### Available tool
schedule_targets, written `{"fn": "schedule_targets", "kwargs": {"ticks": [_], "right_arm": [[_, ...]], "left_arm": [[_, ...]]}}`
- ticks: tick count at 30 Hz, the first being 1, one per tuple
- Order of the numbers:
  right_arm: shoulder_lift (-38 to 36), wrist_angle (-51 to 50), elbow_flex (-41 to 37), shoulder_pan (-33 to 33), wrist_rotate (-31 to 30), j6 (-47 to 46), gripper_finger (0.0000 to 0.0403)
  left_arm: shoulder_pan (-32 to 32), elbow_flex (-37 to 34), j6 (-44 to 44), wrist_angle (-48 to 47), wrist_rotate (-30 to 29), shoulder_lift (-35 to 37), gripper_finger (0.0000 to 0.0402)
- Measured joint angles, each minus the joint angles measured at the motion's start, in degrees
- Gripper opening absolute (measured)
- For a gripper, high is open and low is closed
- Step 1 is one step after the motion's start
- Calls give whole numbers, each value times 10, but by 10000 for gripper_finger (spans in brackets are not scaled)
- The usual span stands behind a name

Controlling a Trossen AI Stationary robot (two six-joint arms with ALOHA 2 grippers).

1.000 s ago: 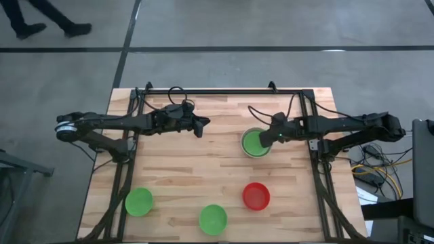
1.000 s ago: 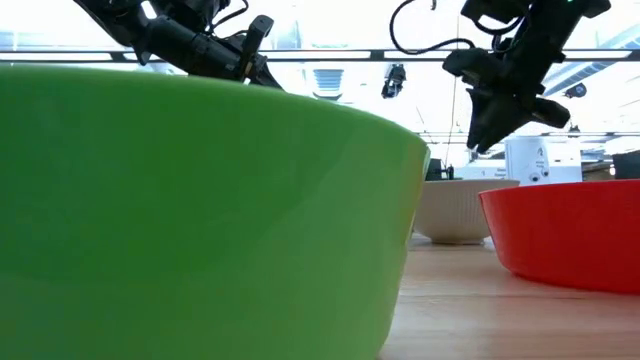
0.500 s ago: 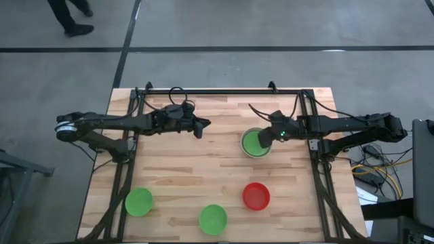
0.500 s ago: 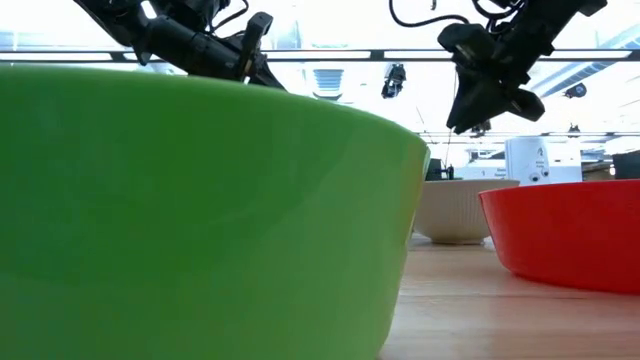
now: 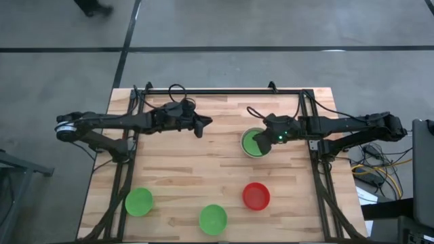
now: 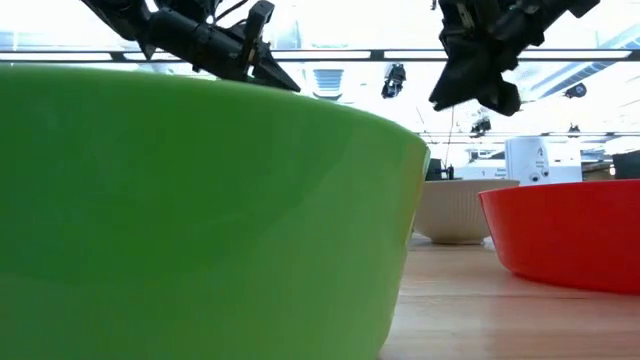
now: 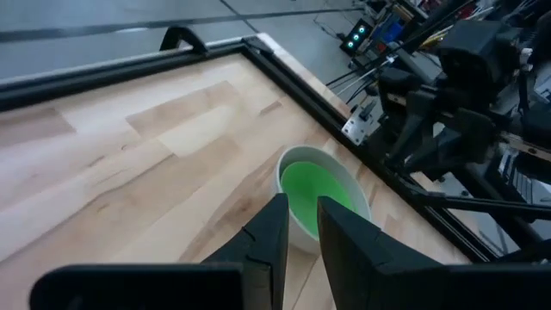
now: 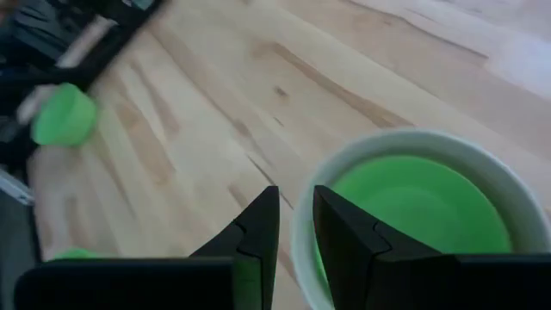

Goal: Nest bowls inside each other
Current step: Stack the left green bowl on the green bowl

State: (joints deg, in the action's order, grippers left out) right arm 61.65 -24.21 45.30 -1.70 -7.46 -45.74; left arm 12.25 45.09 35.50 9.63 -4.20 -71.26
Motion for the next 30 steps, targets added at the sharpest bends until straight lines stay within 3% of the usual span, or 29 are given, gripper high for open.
{"fn": "schedule_targets", "kwargs": {"ticks": [7, 14, 21, 24, 30], "right_arm": [[4, 13, 0, 19, 14, -6, 70], [27, 95, 1, 62, 17, -5, 79], [70, 109, 30, 87, 32, 37, 74], [90, 96, 56, 95, 37, 60, 68], [99, -37, 112, 98, 29, 58, 63]], "left_arm": [[0, 13, -21, 0, 0, 0, 69], [0, 17, -24, 0, -1, 0, 69], [0, 18, -23, 1, -3, 2, 69], [0, 20, -23, 4, -3, 3, 69], [0, 21, -22, 12, -3, 4, 69]]}}
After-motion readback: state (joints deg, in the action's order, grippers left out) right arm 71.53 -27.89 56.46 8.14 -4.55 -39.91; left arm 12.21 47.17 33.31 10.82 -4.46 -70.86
